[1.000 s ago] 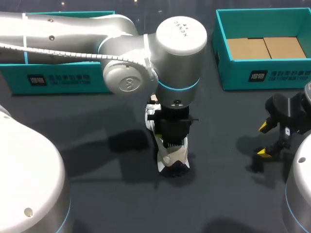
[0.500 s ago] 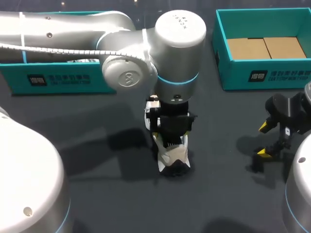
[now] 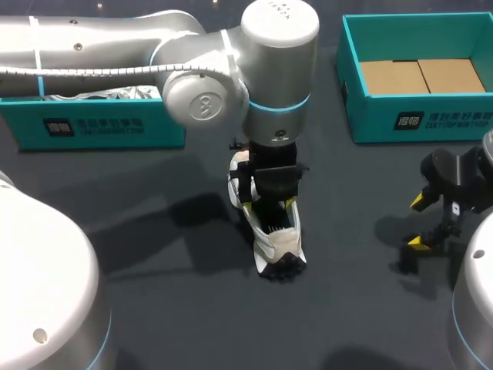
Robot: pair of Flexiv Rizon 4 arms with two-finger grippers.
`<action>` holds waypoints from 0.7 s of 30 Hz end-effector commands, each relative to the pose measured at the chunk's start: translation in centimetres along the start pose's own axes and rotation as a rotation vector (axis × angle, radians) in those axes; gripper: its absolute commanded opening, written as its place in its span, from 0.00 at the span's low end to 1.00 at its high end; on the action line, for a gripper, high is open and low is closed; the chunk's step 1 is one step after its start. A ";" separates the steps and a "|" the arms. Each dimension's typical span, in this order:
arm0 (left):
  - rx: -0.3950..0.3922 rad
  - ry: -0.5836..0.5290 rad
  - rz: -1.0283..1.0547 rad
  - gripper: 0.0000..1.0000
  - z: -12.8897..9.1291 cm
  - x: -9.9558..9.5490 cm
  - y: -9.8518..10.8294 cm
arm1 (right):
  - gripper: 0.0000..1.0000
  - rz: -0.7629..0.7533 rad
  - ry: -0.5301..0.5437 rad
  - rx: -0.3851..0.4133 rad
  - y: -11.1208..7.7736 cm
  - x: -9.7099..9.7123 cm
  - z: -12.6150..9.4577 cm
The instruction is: Take the shoe out of the shoebox, open the shoe tongue, remove and reinsert the insole, then place the shoe into the shoebox
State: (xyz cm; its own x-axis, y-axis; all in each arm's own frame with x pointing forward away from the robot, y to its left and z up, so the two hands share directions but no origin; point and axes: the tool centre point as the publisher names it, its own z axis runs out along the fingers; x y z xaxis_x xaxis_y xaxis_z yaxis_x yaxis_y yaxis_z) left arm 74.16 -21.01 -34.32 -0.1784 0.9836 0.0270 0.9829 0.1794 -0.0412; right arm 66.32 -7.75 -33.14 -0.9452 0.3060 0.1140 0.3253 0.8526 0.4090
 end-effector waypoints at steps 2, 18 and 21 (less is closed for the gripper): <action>-0.001 -0.002 -0.017 0.65 -0.1 0.0 0.2 | 1.00 0.001 -0.003 0.003 0.0 0.1 0.0; -0.005 0.001 -0.106 0.67 -0.5 0.1 2.9 | 1.00 0.001 -0.003 0.003 0.0 0.1 0.0; -0.005 -0.006 -0.123 0.67 -1.0 0.3 4.0 | 1.00 0.001 -0.003 0.003 0.0 0.1 0.0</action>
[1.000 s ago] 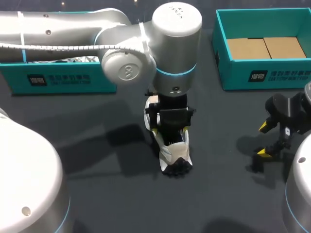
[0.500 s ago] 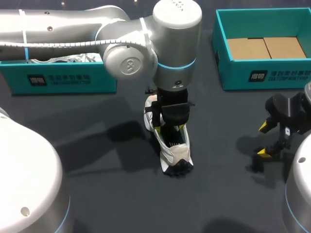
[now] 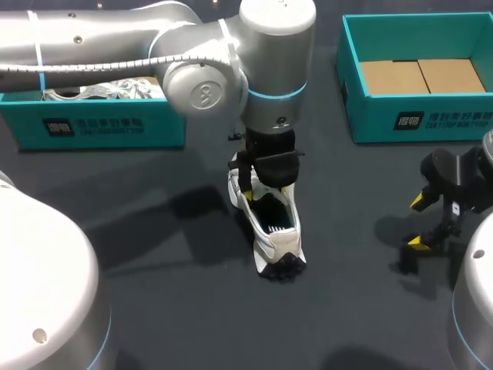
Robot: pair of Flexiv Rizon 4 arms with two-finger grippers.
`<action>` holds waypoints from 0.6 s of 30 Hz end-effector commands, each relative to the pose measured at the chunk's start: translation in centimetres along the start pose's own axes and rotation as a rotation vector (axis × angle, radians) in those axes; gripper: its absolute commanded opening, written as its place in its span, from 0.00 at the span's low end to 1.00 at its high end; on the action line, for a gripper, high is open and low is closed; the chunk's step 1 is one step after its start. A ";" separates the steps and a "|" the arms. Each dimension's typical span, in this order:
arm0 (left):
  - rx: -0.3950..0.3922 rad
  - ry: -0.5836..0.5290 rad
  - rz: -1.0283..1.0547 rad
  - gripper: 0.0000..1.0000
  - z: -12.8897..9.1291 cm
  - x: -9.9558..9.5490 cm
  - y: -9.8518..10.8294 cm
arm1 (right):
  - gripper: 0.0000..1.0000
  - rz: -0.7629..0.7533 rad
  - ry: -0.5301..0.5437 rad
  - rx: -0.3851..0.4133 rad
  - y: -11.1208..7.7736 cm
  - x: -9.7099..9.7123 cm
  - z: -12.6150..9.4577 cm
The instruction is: Take the shoe out of the shoebox, open the shoe tongue, remove and reinsert the insole, then place the shoe into the shoebox
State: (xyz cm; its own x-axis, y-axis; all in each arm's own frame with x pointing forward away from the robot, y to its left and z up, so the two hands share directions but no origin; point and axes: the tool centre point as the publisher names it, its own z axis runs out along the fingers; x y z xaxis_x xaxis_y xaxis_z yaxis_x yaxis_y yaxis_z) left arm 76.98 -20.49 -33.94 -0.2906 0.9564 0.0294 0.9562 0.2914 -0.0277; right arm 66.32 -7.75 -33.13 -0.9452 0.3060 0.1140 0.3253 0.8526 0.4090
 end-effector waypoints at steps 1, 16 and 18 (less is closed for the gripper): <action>0.009 -0.006 -0.010 0.67 -0.6 0.2 1.4 | 1.00 0.001 -0.003 0.003 0.0 0.1 0.1; 0.061 -0.072 -0.021 0.36 -5.4 1.4 5.6 | 1.00 0.001 -0.003 0.003 0.0 0.1 0.1; 0.061 -0.078 -0.014 0.37 -5.7 1.4 5.7 | 1.00 0.001 -0.003 0.003 0.0 0.1 0.1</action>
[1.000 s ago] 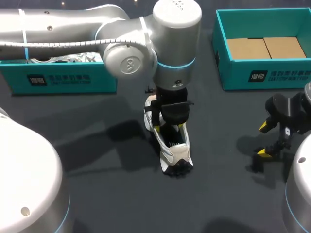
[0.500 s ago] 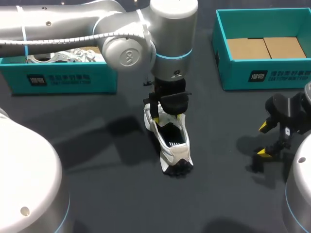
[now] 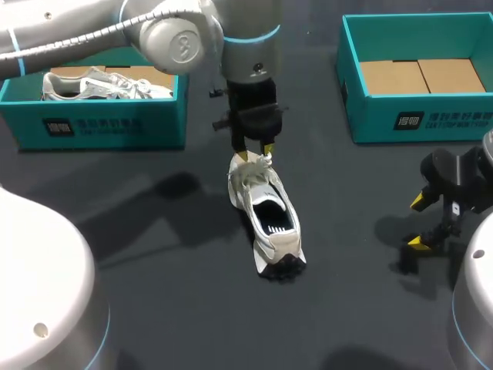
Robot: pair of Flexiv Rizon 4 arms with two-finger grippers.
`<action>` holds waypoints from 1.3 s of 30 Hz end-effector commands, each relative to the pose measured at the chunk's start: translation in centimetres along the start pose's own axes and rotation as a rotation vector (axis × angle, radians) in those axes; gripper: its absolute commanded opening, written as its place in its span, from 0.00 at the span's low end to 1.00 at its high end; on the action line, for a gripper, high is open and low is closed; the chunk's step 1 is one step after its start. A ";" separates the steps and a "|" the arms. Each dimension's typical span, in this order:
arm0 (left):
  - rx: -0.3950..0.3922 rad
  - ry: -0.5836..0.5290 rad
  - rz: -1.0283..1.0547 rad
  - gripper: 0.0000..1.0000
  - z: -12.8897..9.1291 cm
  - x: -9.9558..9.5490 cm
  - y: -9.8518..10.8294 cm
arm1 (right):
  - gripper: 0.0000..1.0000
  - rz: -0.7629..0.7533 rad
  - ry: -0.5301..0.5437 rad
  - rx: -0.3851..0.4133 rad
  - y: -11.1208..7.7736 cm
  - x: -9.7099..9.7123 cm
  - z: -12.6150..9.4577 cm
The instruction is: Take the shoe out of the shoebox, open the shoe tongue, remove and reinsert the insole, then place the shoe into the shoebox
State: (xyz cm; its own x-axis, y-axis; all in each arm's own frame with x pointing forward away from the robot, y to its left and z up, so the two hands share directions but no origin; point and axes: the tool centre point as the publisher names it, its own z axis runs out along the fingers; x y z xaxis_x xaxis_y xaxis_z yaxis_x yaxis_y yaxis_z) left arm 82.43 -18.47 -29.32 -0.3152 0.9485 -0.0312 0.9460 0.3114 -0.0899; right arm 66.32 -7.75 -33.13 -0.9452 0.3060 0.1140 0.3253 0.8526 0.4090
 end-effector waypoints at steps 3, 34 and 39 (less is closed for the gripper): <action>0.030 -0.023 0.036 0.37 -1.3 1.0 -0.4 | 1.00 0.001 -0.003 0.003 0.0 0.1 0.1; 0.132 -0.107 0.217 0.29 1.9 1.8 -8.7 | 1.00 0.001 -0.003 0.003 0.0 0.1 0.1; 0.124 -0.103 0.212 0.27 3.3 0.4 -8.9 | 1.00 0.001 -0.003 0.003 0.0 0.1 0.1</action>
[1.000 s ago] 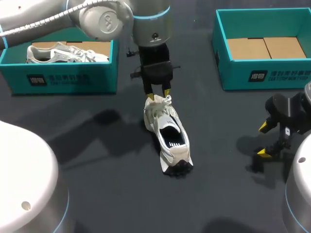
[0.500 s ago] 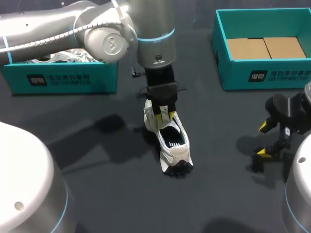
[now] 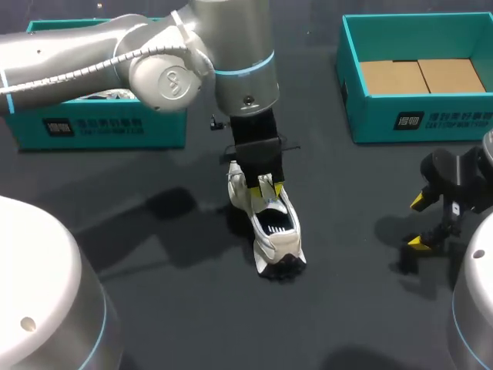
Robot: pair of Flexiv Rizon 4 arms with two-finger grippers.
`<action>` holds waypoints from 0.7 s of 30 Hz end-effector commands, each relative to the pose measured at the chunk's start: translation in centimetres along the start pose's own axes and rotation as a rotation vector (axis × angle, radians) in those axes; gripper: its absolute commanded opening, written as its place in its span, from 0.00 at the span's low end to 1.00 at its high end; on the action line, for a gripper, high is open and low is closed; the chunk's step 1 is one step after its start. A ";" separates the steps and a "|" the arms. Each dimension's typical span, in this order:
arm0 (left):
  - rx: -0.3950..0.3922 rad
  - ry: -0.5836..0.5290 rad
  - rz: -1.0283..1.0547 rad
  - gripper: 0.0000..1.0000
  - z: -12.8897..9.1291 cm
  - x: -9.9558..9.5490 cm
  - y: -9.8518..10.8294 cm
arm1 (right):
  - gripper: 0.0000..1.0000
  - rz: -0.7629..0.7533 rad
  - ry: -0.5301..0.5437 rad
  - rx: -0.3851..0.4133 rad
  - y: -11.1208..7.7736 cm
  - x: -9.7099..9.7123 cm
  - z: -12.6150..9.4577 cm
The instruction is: Take the shoe out of the shoebox, open the shoe tongue, remove and reinsert the insole, then place the shoe into the shoebox
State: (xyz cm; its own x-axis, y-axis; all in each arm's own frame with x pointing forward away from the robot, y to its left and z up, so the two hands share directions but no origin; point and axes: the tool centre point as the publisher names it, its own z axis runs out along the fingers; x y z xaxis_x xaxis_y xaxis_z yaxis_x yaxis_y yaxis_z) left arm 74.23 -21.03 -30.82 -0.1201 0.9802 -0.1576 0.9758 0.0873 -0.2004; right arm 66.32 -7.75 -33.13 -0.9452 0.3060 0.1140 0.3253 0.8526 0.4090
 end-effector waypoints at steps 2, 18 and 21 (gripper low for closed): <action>-0.010 0.011 -0.010 0.27 2.8 -0.1 -0.4 | 1.00 0.001 -0.003 0.003 0.0 0.1 0.1; -0.028 -0.048 0.019 0.34 -2.5 1.7 -3.7 | 1.00 0.001 -0.003 0.003 0.0 0.1 0.1; -0.053 -0.035 -0.063 0.40 -3.5 1.2 -5.0 | 1.00 0.001 -0.003 0.003 0.0 0.1 0.1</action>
State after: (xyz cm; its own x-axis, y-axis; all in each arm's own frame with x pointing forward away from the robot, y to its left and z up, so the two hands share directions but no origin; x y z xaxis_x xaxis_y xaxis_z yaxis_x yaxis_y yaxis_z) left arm 71.14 -21.14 -29.62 -0.1584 0.9691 -0.1888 0.9710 0.1182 -0.2081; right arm 66.32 -7.75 -33.13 -0.9452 0.3060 0.1140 0.3253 0.8526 0.4090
